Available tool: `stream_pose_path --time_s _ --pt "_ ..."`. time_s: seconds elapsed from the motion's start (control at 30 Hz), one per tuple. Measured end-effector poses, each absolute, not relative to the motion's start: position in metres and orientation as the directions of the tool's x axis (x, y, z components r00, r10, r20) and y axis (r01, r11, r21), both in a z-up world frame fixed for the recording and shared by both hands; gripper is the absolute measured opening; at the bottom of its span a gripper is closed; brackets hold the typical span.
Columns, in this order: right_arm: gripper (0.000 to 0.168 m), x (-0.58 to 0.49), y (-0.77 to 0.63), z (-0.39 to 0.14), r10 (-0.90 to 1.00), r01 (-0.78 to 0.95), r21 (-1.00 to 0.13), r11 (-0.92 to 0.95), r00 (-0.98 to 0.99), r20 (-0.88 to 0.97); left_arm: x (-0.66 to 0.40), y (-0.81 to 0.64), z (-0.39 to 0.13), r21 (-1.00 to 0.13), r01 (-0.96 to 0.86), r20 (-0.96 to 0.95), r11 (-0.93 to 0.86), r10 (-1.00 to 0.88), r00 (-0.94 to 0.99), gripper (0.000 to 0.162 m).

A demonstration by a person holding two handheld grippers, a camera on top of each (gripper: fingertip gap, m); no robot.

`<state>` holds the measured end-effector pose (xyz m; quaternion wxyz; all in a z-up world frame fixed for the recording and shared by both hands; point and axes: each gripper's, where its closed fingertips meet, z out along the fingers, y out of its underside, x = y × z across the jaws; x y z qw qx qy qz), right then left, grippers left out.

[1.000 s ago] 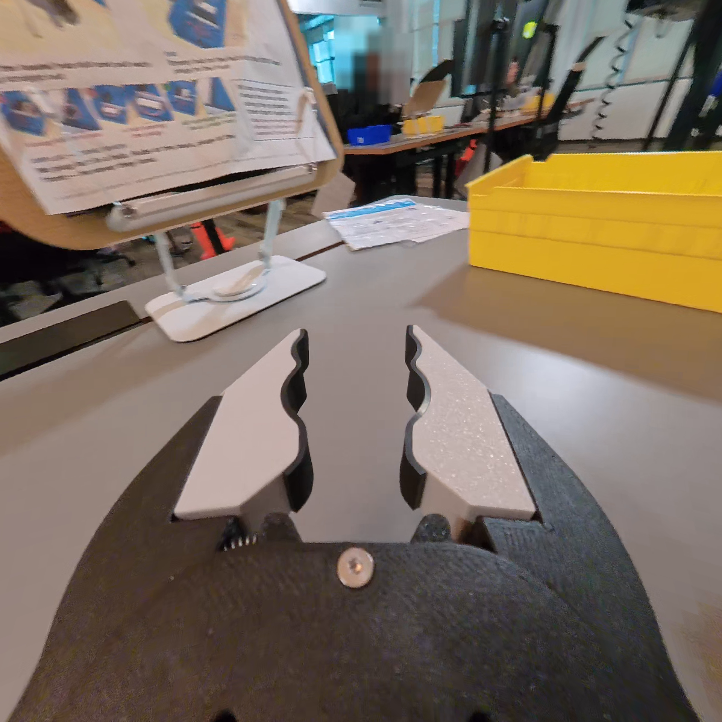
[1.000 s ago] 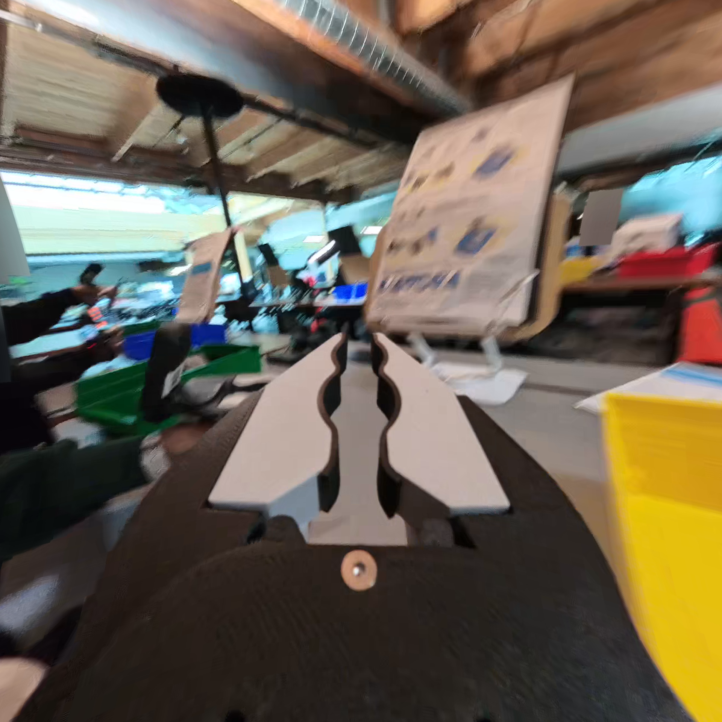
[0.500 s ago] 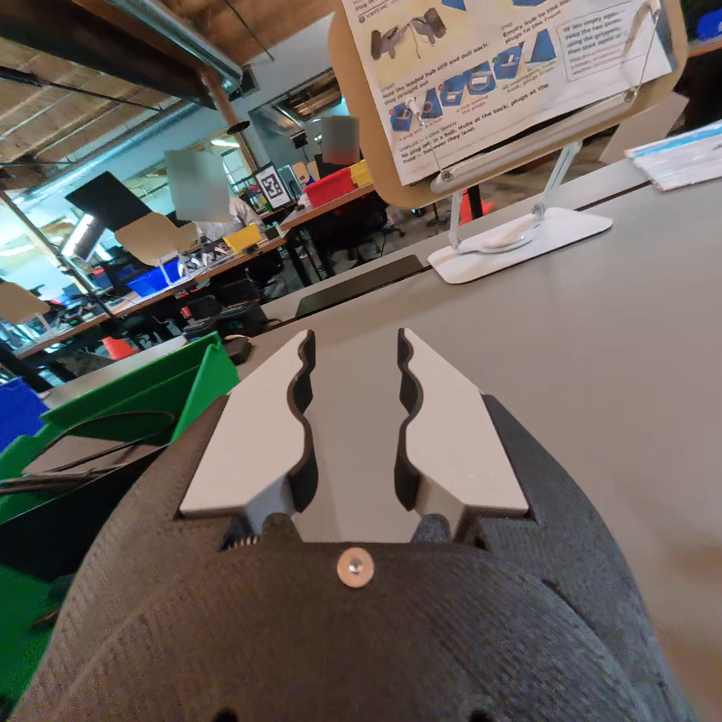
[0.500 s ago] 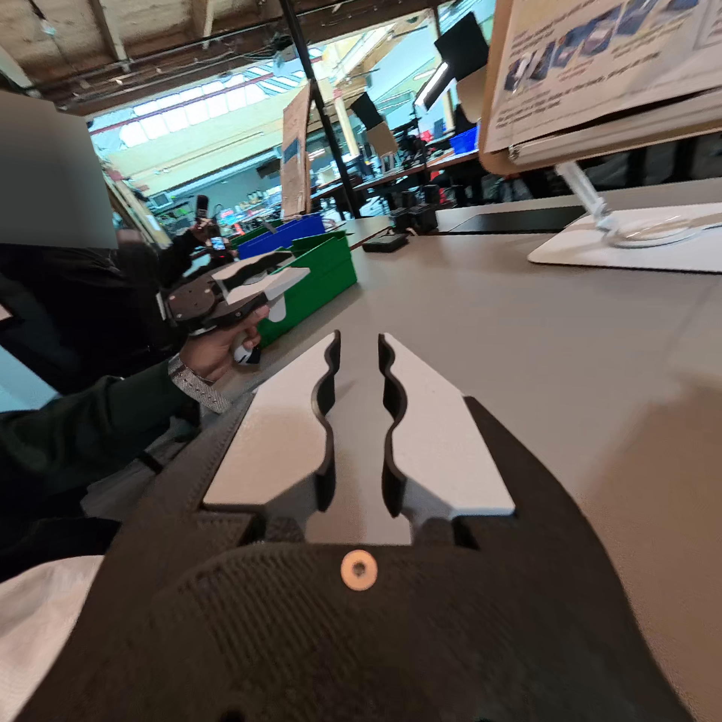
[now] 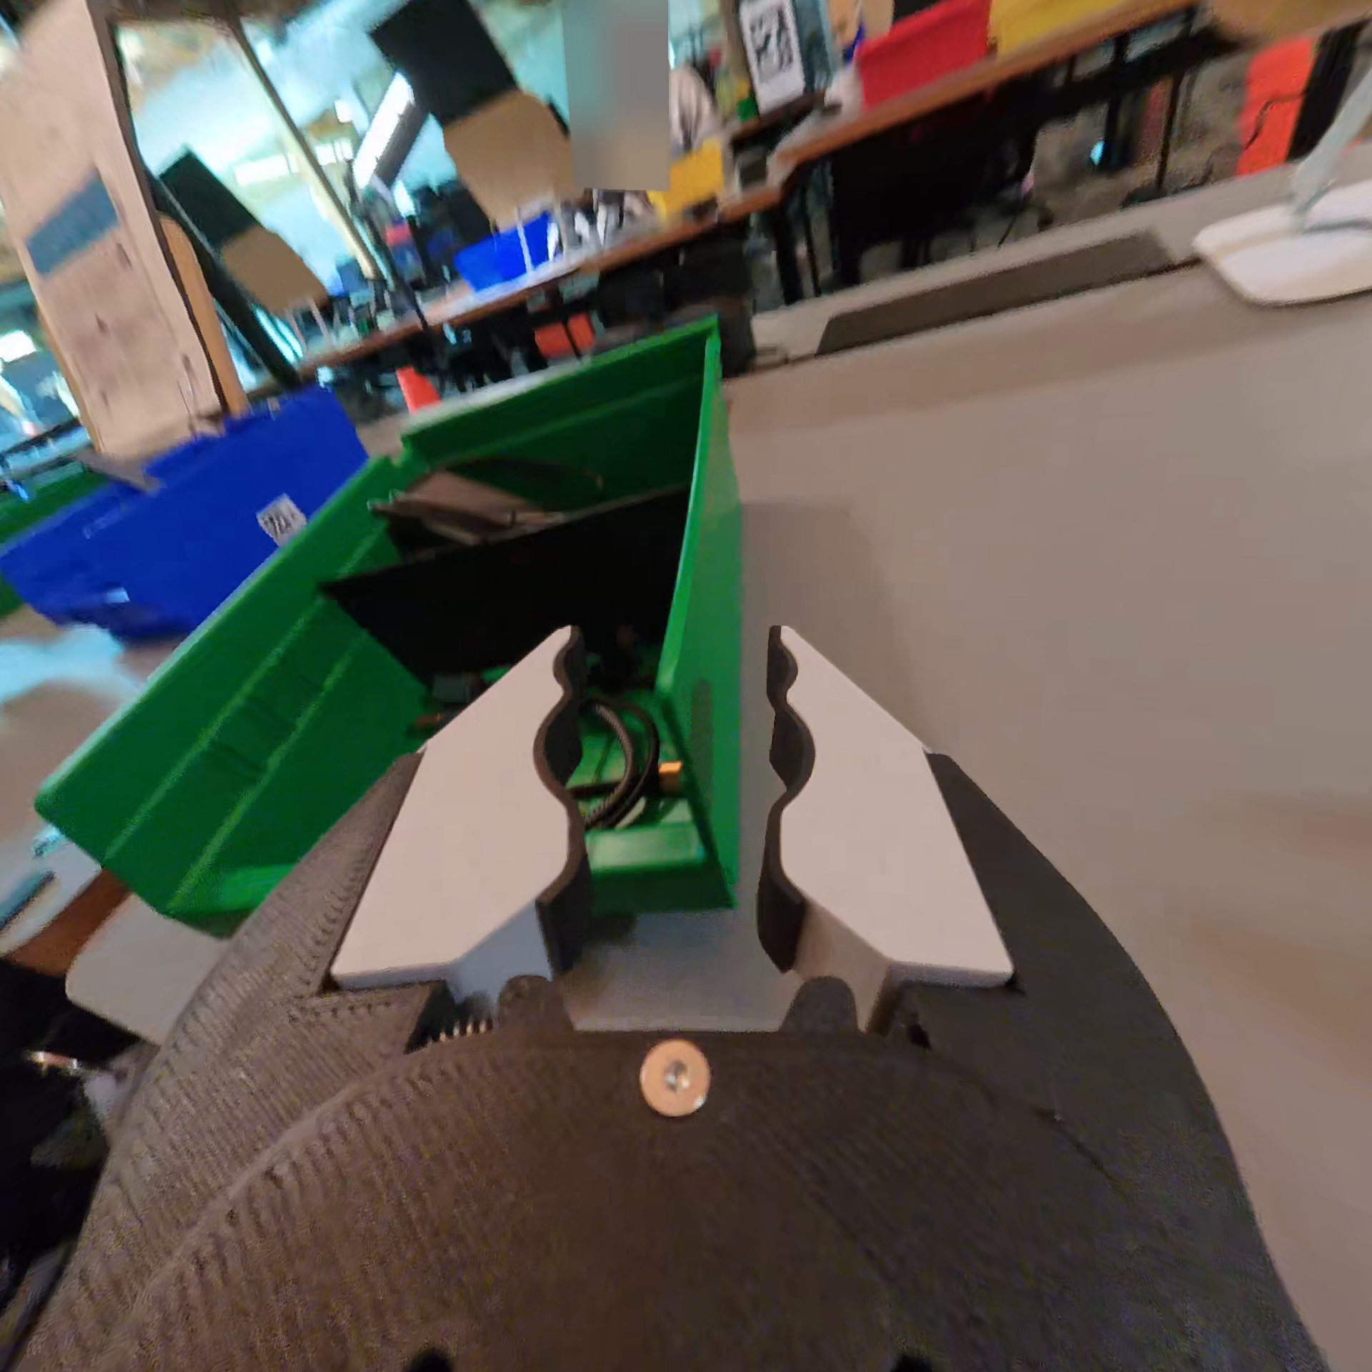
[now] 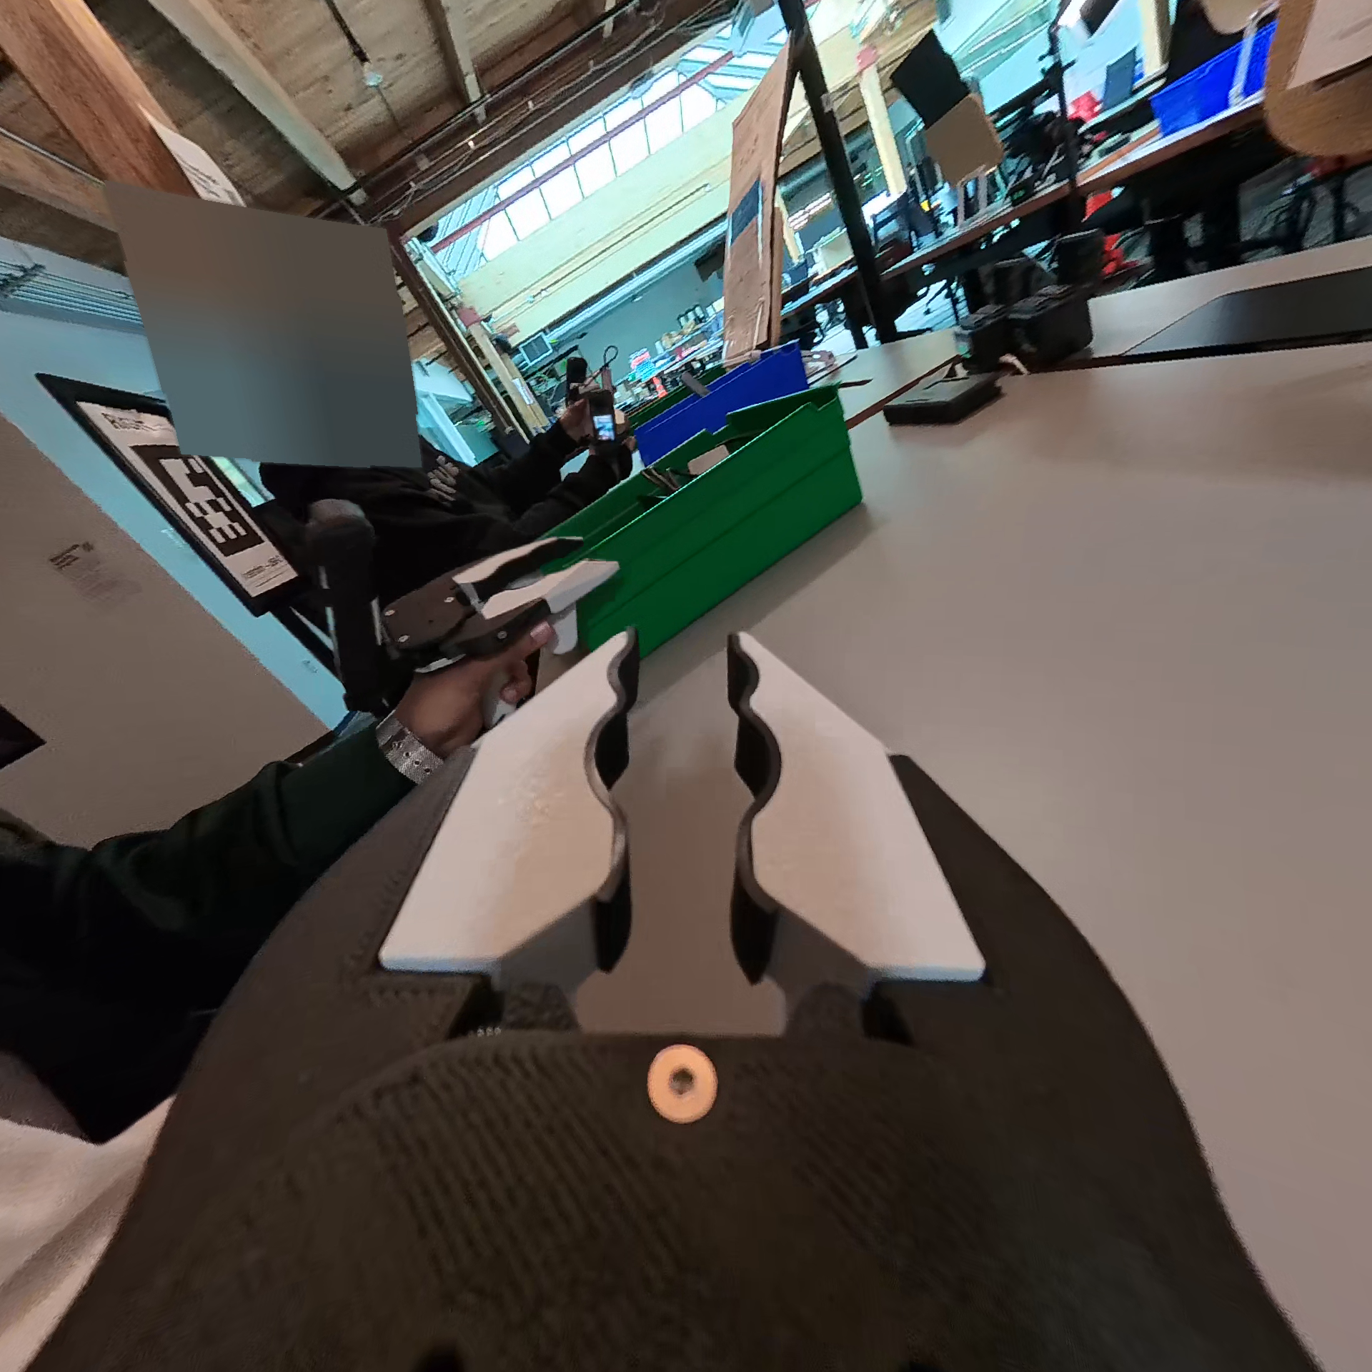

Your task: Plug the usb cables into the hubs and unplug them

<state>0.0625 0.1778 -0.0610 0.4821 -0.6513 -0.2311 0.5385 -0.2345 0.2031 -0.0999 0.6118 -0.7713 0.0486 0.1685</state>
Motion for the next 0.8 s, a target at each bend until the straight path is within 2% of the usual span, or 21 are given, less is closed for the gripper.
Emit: stream_pose_path --time_s 0.07,0.13,0.27,0.33,0.47,0.57,0.67,0.73,0.8 --pt "0.024 0.056 0.178 -0.063 0.821 -0.206 -0.872 -0.443 0.298 -0.487 -0.245 0.203 -0.113 -0.920 -0.250 -0.300 -0.302 0.133 0.945 0.027" --pt "0.025 0.051 0.178 -0.065 0.817 -0.200 -0.863 -0.463 0.281 -0.503 -0.246 0.203 -0.117 -0.928 -0.225 -0.262 -0.298 0.092 0.961 0.027" --pt "0.026 0.050 0.177 -0.068 0.808 -0.198 -0.850 -0.488 0.267 -0.525 -0.253 0.200 -0.117 -0.948 -0.118 -0.139 -0.296 0.051 0.989 0.014" --pt "0.027 0.052 0.178 -0.067 0.803 -0.210 -0.845 -0.491 0.268 -0.533 -0.259 0.199 -0.117 -0.954 -0.084 -0.100 -0.289 0.043 0.994 0.001" --pt "0.027 0.056 0.179 -0.069 0.787 -0.223 -0.830 -0.511 0.266 -0.556 -0.270 0.201 -0.116 -0.954 -0.075 -0.106 -0.290 0.093 0.990 0.003" --pt "0.028 0.061 0.179 -0.070 0.775 -0.236 -0.819 -0.523 0.268 -0.572 -0.274 0.202 -0.101 -0.968 -0.085 -0.124 -0.237 0.154 0.980 0.016" --pt "0.029 0.069 0.182 -0.070 0.762 -0.254 -0.813 -0.524 0.286 -0.581 -0.276 0.194 -0.061 -0.989 -0.113 -0.131 -0.093 0.219 0.967 0.040" --pt "0.029 0.075 0.183 -0.071 0.751 -0.271 -0.805 -0.528 0.295 -0.592 -0.276 0.187 -0.031 -0.995 -0.100 -0.098 -0.004 0.226 0.969 0.041" --pt "0.031 0.081 0.182 -0.072 0.743 -0.274 -0.804 -0.527 0.310 -0.593 -0.274 0.194 -0.006 -0.996 -0.081 -0.076 0.032 0.150 0.986 0.039"
